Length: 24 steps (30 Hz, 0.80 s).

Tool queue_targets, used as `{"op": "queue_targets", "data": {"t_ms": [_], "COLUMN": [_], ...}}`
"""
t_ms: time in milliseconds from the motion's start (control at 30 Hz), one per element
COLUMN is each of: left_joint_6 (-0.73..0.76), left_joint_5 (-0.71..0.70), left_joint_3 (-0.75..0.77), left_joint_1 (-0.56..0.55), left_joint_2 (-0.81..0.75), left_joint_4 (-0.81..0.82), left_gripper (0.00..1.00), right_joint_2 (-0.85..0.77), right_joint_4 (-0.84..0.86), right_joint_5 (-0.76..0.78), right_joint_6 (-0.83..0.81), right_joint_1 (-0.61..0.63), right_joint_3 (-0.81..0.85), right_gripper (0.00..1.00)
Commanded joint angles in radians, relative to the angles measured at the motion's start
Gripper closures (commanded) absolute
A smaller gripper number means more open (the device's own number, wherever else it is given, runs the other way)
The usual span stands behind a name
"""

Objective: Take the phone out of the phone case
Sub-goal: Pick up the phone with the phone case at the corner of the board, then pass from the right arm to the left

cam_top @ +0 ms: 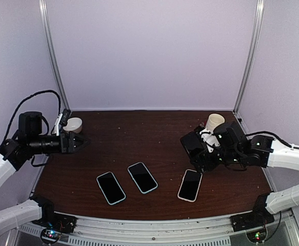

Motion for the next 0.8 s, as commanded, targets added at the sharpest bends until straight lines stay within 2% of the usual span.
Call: {"op": "queue_targets", "data": {"t_ms": [0, 167, 433, 600, 767], "left_joint_6": [-0.152, -0.169, -0.205, -0.210, -0.203], "left_joint_5": [0.008, -0.098, -0.139, -0.173, -0.177], "left_joint_3": [0.000, 0.050, 0.141, 0.195, 0.293], "left_joint_1": [-0.112, -0.276, -0.485, -0.574, -0.623], "left_joint_2": [0.007, 0.106, 0.309, 0.421, 0.550], "left_joint_4": [0.157, 0.163, 0.304, 0.379, 0.347], "left_gripper": [0.20, 0.21, 0.22, 0.25, 0.32], "right_joint_2": [-0.025, -0.009, 0.010, 0.040, 0.066], "right_joint_4": [0.202, 0.302, 0.520, 0.616, 0.631], "right_joint_5": [0.035, 0.040, 0.017, 0.003, -0.021], "right_joint_6": [-0.161, -0.339, -0.557, -0.621, -0.668], "right_joint_1": [0.048, 0.117, 0.210, 0.225, 0.239], "right_joint_3": [0.046, 0.027, -0.087, -0.142, -0.155], "right_gripper": [0.38, 0.40, 0.43, 0.44, 0.46]}}
